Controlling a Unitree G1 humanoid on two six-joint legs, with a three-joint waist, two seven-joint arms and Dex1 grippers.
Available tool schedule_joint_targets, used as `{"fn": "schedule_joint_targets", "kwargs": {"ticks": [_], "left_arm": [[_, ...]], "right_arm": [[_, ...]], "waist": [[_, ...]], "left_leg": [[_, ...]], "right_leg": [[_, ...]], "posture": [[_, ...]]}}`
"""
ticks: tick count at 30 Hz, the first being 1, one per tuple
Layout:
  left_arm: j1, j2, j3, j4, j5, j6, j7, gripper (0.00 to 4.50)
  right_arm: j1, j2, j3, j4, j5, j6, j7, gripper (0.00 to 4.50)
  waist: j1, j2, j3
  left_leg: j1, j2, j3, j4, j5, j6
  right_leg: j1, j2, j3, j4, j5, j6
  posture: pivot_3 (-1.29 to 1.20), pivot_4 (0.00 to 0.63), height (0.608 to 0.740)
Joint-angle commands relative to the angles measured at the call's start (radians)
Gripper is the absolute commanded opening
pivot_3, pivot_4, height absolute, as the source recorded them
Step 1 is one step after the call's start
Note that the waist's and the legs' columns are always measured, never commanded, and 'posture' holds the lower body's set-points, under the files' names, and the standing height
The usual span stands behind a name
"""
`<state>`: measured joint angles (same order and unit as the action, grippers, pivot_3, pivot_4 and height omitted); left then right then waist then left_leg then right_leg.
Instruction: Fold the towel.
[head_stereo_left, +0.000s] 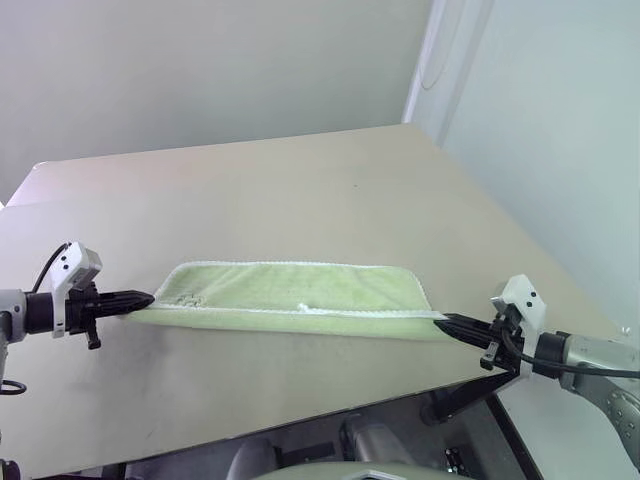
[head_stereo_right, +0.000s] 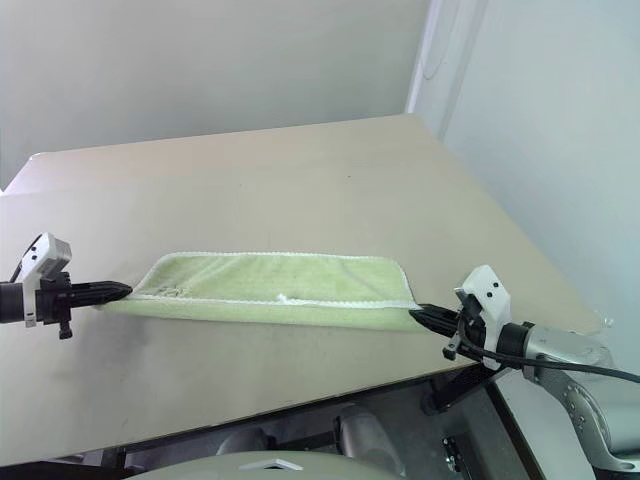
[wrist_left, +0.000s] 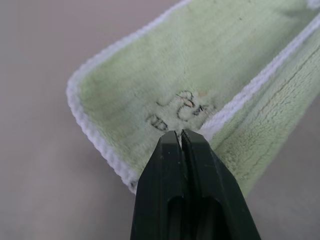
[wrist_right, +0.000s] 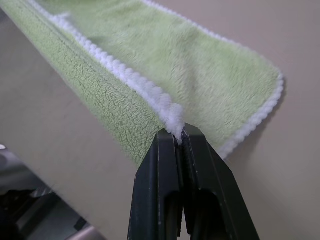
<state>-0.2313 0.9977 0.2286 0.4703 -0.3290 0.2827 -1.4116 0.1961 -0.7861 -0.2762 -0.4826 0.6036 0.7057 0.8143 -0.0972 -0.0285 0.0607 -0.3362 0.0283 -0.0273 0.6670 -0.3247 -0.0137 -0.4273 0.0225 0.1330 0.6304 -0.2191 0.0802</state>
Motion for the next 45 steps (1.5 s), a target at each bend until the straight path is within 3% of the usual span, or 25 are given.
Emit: {"fn": "schedule_joint_targets", "kwargs": {"ticks": [1,10,21,24,28,31,35,41,45], "left_arm": [[-0.117,-0.018,-0.033,0.064,0.025,-0.043,0.017,0.0],[-0.353,-0.142,-0.101,0.345,0.12,-0.184,0.139,0.0],[-0.507,-0.219,-0.129,0.595,0.198,-0.349,0.267,0.0],[-0.518,-0.232,-0.135,0.63,0.215,-0.375,0.275,0.72],[-0.528,-0.245,-0.136,0.658,0.228,-0.382,0.276,2.1],[-0.532,-0.253,-0.131,0.663,0.231,-0.377,0.271,3.2],[-0.539,-0.258,-0.121,0.668,0.23,-0.381,0.296,4.5],[-0.537,-0.24,-0.113,0.672,0.239,-0.415,0.353,4.5],[-0.528,-0.245,-0.144,0.698,0.282,-0.438,0.412,4.5]], "right_arm": [[-0.103,0.029,0.01,0.069,-0.046,-0.03,-0.074,0.02],[-0.265,0.12,0.084,0.223,-0.158,-0.05,-0.215,0.02],[-0.392,0.182,0.143,0.387,-0.263,-0.068,-0.308,0.02],[-0.431,0.198,0.167,0.441,-0.279,-0.069,-0.313,0.0],[-0.47,0.214,0.196,0.489,-0.294,-0.063,-0.304,0.0],[-0.49,0.224,0.215,0.506,-0.295,-0.056,-0.285,0.71],[-0.507,0.239,0.233,0.5,-0.288,-0.065,-0.264,2.16],[-0.487,0.233,0.216,0.465,-0.282,-0.066,-0.249,4.36],[-0.475,0.232,0.202,0.462,-0.29,-0.07,-0.266,4.36]], "waist": [[0.0,0.0,0.0],[0.001,0.0,0.0],[0.001,0.0,-0.001],[0.0,0.0,-0.001],[0.001,0.0,-0.001],[0.001,0.0,-0.001],[0.001,0.0,-0.001],[0.0,0.0,-0.001],[0.001,0.0,-0.001]], "left_leg": [[0.0,0.0,0.0,0.0,0.0,0.0],[-0.003,-0.001,0.0,-0.002,0.0,-0.001],[-0.002,-0.001,0.0,-0.001,0.0,-0.001],[-0.002,-0.001,0.0,-0.001,0.0,0.0],[-0.002,-0.001,-0.001,-0.001,0.0,0.0],[-0.002,-0.001,-0.001,-0.001,0.0,0.0],[-0.002,-0.001,-0.001,-0.001,0.0,0.0],[-0.002,-0.001,-0.001,-0.001,0.0,0.0],[-0.002,-0.001,-0.001,-0.001,0.0,0.0]], "right_leg": [[0.0,0.0,0.0,0.0,0.0,0.0],[-0.001,0.001,0.0,0.0,0.0,0.0],[0.0,0.001,0.0,0.0,0.001,0.0],[0.0,0.001,0.0,0.0,0.001,0.0],[0.0,0.001,0.0,0.0,0.003,0.003],[0.0,0.001,0.0,0.0,0.003,0.003],[0.0,0.001,0.0,0.001,0.003,0.003],[0.0,0.001,0.0,0.001,0.003,0.004],[0.0,0.001,0.0,0.001,0.003,0.004]], "posture": [[0.0,0.0,0.74],[0.0,0.0,0.74],[0.0,0.0,0.74],[0.0,0.0,0.74],[0.0,0.0,0.74],[0.0,0.0,0.74],[0.0,0.0,0.74],[0.0,0.0,0.74],[0.0,0.0,0.74]]}}
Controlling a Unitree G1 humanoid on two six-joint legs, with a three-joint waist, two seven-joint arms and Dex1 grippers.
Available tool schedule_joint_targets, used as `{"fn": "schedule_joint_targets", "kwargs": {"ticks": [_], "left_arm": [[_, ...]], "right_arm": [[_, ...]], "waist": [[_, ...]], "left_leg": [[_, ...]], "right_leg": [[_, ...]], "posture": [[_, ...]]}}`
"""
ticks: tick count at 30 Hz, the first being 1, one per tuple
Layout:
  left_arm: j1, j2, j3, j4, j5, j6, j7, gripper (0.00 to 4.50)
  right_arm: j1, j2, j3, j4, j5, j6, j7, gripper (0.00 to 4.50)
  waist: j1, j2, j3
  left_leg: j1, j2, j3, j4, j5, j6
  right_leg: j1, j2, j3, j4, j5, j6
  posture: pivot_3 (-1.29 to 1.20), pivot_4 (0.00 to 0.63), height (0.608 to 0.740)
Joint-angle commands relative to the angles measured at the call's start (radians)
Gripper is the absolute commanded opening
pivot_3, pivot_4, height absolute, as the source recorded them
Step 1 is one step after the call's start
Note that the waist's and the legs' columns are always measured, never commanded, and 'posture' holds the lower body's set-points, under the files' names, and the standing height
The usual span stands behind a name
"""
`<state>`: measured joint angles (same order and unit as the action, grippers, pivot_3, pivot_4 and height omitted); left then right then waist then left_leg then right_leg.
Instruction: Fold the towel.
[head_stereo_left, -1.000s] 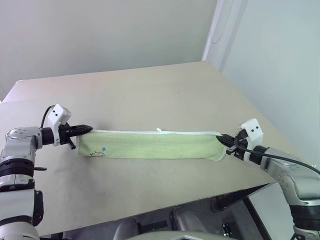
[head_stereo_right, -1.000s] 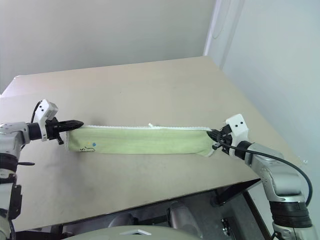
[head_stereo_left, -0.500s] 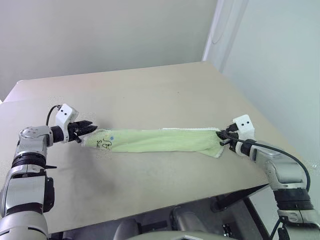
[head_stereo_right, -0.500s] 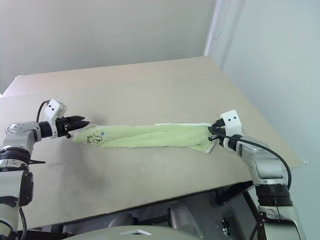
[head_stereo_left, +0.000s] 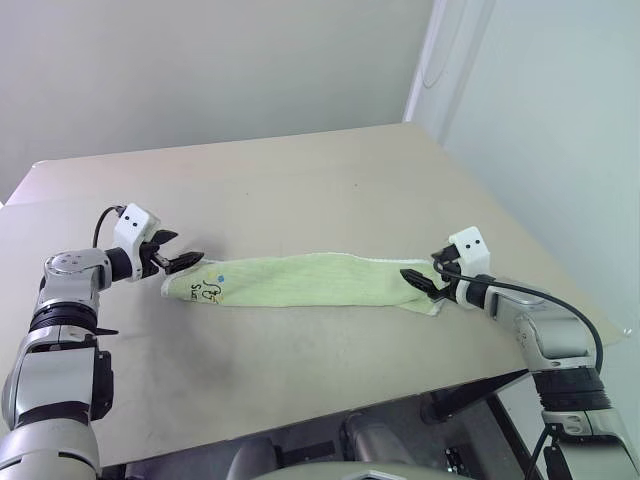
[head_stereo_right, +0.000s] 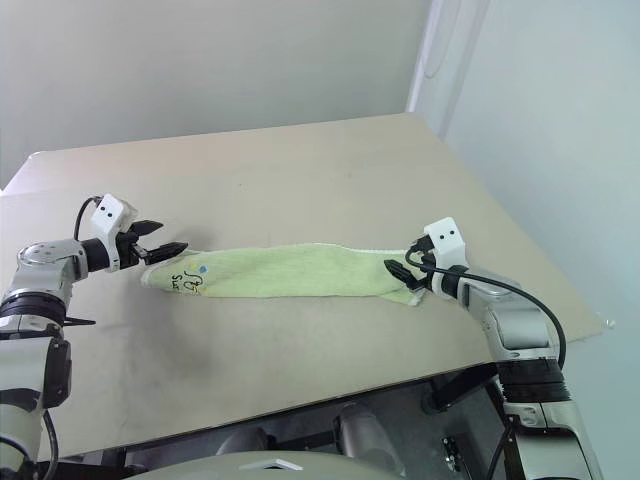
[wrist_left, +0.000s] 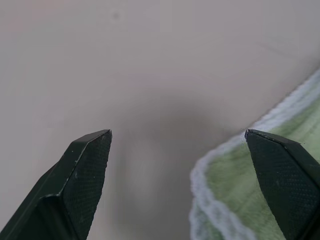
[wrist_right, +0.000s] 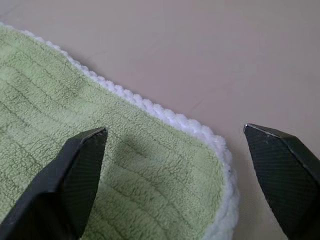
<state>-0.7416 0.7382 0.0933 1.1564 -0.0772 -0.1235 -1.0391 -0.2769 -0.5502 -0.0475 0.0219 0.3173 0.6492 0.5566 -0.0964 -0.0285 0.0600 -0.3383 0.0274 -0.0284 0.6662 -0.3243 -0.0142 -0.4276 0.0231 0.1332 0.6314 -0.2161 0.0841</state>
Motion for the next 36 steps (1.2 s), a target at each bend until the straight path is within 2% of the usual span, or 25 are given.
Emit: {"fn": "schedule_joint_targets", "kwargs": {"ticks": [1,12,20,23,34,36], "left_arm": [[-0.016,0.009,-0.016,0.018,0.042,-0.041,0.054,4.5],[-0.023,-0.047,-0.05,0.016,0.053,0.0,-0.095,4.5],[-0.033,-0.056,-0.045,0.03,0.051,0.008,-0.095,4.5],[-0.035,-0.051,-0.039,0.022,0.038,0.024,-0.137,3.97],[-0.051,-0.014,0.001,0.021,0.005,0.072,-0.168,0.05],[-0.054,-0.013,0.004,0.021,0.003,0.082,-0.172,0.02]], "right_arm": [[0.0,0.0,-0.03,-0.046,-0.003,-0.012,-0.014,4.36],[0.035,0.01,-0.044,-0.085,-0.001,0.012,-0.062,4.36],[0.066,0.004,-0.063,-0.109,0.001,0.023,-0.077,4.36],[0.07,0.002,-0.067,-0.11,-0.003,0.026,-0.082,4.39],[0.077,0.0,-0.066,-0.103,-0.01,0.024,-0.091,4.39],[0.073,0.0,-0.065,-0.099,-0.011,0.023,-0.091,4.39]], "waist": [[0.0,0.0,0.0],[0.0,0.0,0.0],[0.0,0.0,0.0],[0.0,0.0,0.0],[-0.001,0.0,0.0],[-0.001,0.0,0.0]], "left_leg": [[0.0,0.0,0.0,0.0,0.0,0.0],[0.0,0.0,0.0,0.0,0.0,0.0],[0.0,0.0,0.0,0.0,0.0,0.0],[0.0,0.0,0.0,0.0,0.0,0.0],[0.0,0.0,0.0,0.0,0.0,0.0],[0.0,0.0,0.0,0.0,0.0,0.0]], "right_leg": [[0.0,0.0,0.0,0.0,0.0,0.0],[0.0,0.0,0.0,0.0,0.0,0.0],[0.0,0.0,0.0,0.0,0.0,0.0],[0.001,0.0,0.0,0.0,0.0,0.0],[0.001,0.0,0.0,0.0,0.0,0.0],[0.001,0.0,0.0,0.0,0.0,0.0]], "posture": [[0.0,0.0,0.74],[0.0,0.0,0.74],[0.0,0.0,0.74],[0.0,0.0,0.74],[0.0,0.0,0.74],[0.0,0.0,0.74]]}}
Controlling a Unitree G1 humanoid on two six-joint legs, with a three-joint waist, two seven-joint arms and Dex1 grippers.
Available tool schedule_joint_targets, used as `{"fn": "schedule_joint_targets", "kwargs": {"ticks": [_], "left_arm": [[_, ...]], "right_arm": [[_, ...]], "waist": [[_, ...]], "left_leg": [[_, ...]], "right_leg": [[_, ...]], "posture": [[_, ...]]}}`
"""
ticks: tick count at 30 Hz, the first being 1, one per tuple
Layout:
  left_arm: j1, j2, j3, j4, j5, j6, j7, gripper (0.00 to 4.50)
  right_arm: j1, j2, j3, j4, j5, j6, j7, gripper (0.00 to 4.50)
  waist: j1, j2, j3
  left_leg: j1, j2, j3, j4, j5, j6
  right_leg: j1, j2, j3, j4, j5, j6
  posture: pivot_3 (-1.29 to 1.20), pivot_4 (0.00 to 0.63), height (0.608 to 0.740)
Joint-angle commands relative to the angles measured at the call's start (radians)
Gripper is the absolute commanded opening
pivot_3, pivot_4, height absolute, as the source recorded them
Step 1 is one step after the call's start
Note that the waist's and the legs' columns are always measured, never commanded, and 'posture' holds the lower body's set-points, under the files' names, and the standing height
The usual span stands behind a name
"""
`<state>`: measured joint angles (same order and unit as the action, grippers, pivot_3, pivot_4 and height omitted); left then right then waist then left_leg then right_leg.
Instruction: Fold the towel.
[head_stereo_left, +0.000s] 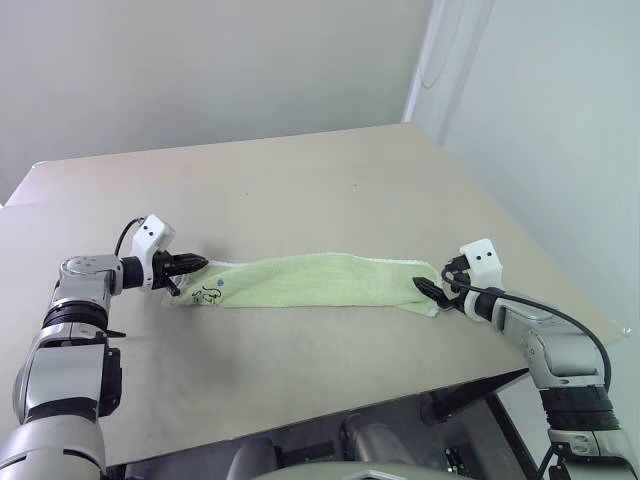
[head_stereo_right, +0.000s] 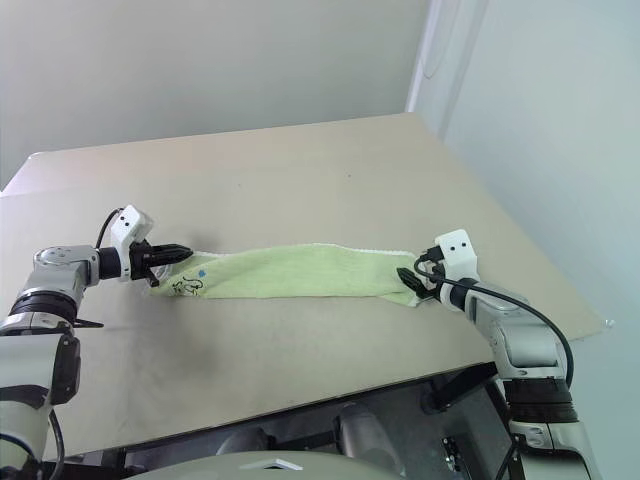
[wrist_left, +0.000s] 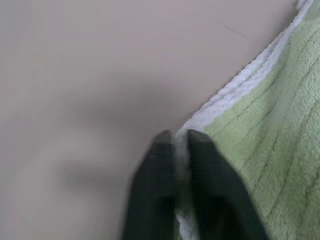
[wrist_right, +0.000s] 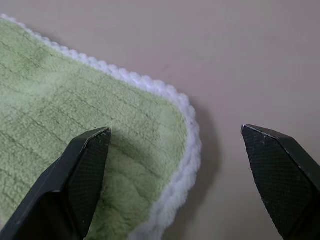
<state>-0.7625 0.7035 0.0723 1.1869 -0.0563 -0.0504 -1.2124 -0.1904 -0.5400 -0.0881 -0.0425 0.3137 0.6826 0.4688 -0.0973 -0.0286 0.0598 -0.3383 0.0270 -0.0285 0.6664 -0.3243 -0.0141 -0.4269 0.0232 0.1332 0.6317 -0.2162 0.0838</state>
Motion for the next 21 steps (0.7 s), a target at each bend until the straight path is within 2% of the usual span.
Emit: {"fn": "schedule_joint_targets", "kwargs": {"ticks": [1,8,12,21], "left_arm": [[-0.034,0.022,0.024,-0.009,-0.017,0.017,-0.003,0.02],[-0.035,0.01,0.002,-0.017,-0.002,0.053,-0.045,0.02],[-0.043,0.004,0.007,-0.013,0.0,0.048,-0.014,1.07],[-0.095,0.016,0.001,0.021,0.014,0.084,0.033,4.25]], "right_arm": [[-0.016,-0.01,-0.024,-0.033,-0.008,-0.011,-0.003,4.39],[-0.038,-0.004,-0.018,-0.017,-0.018,-0.011,-0.001,4.39],[-0.035,0.0,-0.019,-0.022,-0.02,-0.009,-0.003,4.39],[-0.03,0.002,-0.028,-0.024,-0.02,-0.009,-0.016,4.39]], "waist": [[0.0,0.0,0.0],[-0.001,0.0,0.0],[0.0,0.0,0.0],[-0.001,0.0,0.0]], "left_leg": [[0.0,0.0,0.0,0.0,0.0,0.0],[0.0,0.0,0.0,0.0,0.0,0.0],[0.0,0.0,0.0,0.0,0.0,0.0],[0.0,0.0,0.0,0.0,0.0,0.0]], "right_leg": [[0.0,0.0,0.0,0.0,0.0,0.0],[0.0,0.0,0.0,0.0,0.0,0.0],[0.0,0.0,0.0,0.0,0.0,0.0],[0.0,0.0,0.0,0.0,0.0,0.0]], "posture": [[0.0,0.0,0.74],[0.0,0.0,0.74],[0.0,0.0,0.74],[0.0,0.0,0.74]]}}
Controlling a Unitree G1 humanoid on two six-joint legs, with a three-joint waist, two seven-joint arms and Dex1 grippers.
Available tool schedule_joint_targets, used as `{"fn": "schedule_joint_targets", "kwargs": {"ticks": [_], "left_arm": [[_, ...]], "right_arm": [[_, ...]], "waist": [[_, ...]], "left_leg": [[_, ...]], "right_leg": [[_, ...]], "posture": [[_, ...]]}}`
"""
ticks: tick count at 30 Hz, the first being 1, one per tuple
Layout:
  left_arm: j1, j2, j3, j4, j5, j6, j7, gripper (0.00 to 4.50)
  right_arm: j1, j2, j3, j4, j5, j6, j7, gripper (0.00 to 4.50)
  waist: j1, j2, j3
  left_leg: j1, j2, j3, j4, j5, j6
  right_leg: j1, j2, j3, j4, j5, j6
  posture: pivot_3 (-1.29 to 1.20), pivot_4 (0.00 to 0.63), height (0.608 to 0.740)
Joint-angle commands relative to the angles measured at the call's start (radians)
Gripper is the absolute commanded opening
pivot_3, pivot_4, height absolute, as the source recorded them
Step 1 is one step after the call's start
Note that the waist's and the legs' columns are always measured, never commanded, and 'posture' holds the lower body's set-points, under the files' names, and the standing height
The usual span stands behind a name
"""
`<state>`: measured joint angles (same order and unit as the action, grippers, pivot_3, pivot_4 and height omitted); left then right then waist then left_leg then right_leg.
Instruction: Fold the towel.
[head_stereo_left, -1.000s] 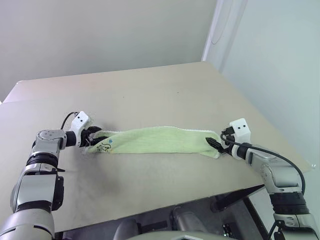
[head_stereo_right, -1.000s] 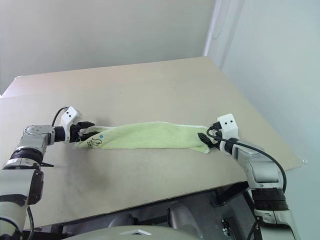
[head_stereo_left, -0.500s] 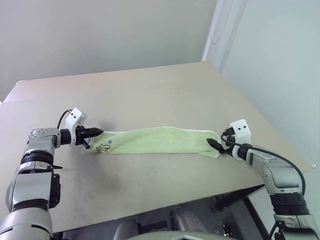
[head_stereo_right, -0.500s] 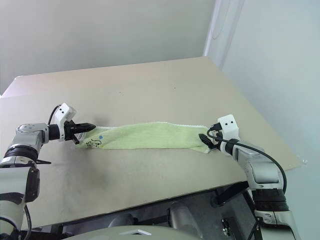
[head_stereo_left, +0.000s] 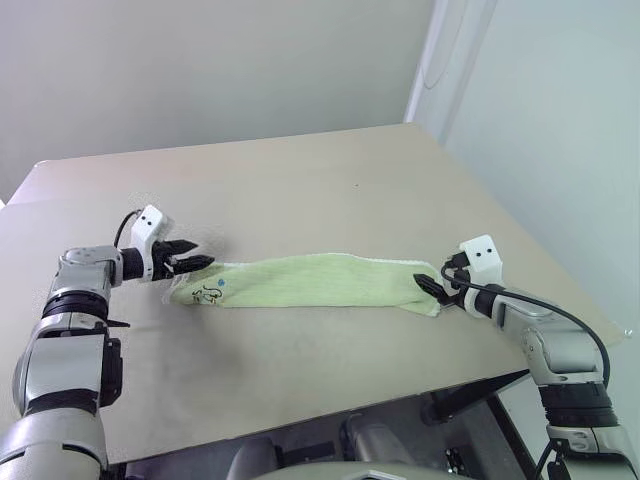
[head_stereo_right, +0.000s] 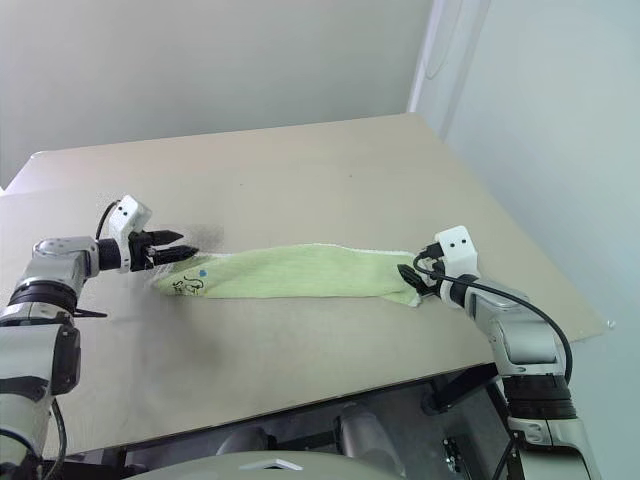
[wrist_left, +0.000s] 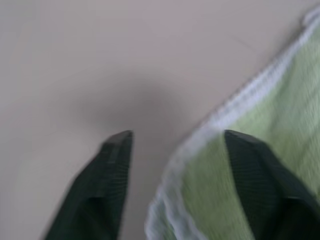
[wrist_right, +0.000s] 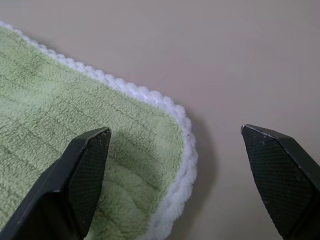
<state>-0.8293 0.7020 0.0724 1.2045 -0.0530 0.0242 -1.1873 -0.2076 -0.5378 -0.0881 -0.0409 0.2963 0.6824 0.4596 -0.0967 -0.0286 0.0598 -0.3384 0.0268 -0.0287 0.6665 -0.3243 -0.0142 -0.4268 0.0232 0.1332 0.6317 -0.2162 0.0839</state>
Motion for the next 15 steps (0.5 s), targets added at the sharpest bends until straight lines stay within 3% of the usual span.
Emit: {"fn": "schedule_joint_targets", "kwargs": {"ticks": [1,11,15], "left_arm": [[-0.027,0.016,-0.007,0.003,0.017,0.007,0.001,4.49],[-0.016,-0.005,-0.059,0.019,0.075,-0.016,0.028,4.49],[-0.02,-0.004,-0.053,0.027,0.075,-0.01,0.031,3.6]], "right_arm": [[-0.013,0.0,-0.028,-0.026,-0.002,-0.008,-0.009,4.39],[-0.007,-0.005,-0.029,-0.025,-0.007,-0.006,-0.021,4.39],[-0.005,-0.006,-0.028,-0.026,-0.01,-0.006,-0.026,4.39]], "waist": [[-0.003,0.0,0.0],[0.0,0.0,0.0],[-0.001,0.0,0.0]], "left_leg": [[0.0,0.0,0.0,0.0,0.0,0.0],[0.0,0.0,0.0,0.0,0.0,0.0],[0.0,0.0,0.0,0.0,0.0,0.0]], "right_leg": [[0.0,0.0,0.0,0.0,0.0,0.0],[0.0,0.0,0.0,0.0,0.0,0.0],[0.0,0.0,0.0,0.0,0.0,0.0]], "posture": [[0.0,0.0,0.74],[0.0,0.0,0.74],[0.0,0.0,0.74]]}}
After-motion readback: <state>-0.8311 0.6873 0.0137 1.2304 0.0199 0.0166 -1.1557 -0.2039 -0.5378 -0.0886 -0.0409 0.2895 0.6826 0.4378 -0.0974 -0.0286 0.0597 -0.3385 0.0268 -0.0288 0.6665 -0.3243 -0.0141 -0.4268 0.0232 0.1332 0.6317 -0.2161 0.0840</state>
